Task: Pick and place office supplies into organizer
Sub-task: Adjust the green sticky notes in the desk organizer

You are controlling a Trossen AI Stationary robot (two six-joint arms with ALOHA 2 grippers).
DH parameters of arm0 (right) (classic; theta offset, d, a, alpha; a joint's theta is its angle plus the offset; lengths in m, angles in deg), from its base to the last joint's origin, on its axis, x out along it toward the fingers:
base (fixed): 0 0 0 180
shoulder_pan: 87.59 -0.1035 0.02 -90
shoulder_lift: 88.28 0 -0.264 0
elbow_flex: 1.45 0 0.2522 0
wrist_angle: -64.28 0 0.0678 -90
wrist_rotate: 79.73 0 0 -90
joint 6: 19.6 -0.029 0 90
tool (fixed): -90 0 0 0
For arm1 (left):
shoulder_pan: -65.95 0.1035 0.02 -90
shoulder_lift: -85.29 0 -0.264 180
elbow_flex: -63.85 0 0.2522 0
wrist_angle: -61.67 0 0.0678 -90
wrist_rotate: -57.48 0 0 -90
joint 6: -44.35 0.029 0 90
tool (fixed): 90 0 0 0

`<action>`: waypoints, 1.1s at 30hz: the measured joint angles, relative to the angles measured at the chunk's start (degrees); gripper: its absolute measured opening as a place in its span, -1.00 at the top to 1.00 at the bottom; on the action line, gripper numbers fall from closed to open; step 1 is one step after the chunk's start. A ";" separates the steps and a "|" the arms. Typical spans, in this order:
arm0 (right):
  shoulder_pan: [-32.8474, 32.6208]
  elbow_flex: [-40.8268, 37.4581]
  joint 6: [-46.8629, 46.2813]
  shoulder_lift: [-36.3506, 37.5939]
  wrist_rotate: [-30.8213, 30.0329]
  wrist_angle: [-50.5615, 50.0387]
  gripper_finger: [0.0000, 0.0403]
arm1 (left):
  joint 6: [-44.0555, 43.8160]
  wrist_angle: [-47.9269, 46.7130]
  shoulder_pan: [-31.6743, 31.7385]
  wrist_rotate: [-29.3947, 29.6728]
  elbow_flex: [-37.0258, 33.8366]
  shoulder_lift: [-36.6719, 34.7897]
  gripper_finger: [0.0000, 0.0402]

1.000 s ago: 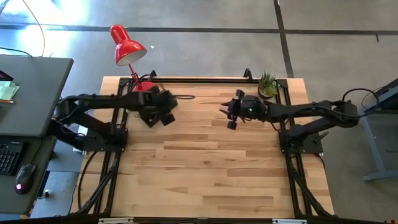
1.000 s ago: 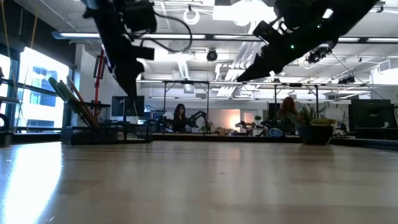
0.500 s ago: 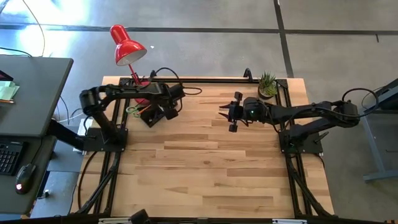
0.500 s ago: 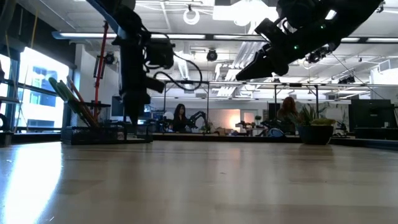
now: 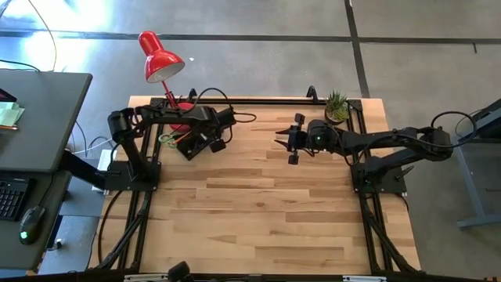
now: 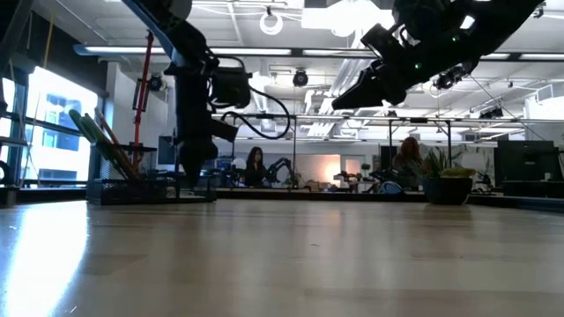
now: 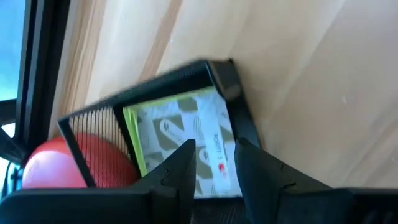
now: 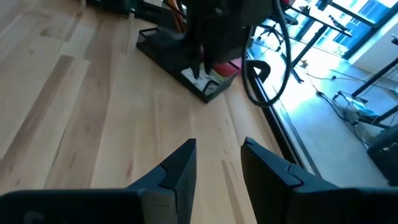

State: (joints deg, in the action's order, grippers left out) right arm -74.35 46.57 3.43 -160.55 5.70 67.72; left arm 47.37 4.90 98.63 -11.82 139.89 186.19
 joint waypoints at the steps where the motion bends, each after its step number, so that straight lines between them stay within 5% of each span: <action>1: 0.00 0.00 0.00 0.00 0.40 0.11 0.42 | -0.09 0.49 0.00 -0.50 0.00 0.00 0.52; 33: 0.00 0.00 -1.11 -0.07 1.79 -0.21 0.42 | -2.24 1.78 0.31 5.04 -0.04 5.79 0.52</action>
State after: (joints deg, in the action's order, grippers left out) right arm -74.35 46.57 2.32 -160.61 7.48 67.51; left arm 45.13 6.68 98.94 -6.78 139.85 191.98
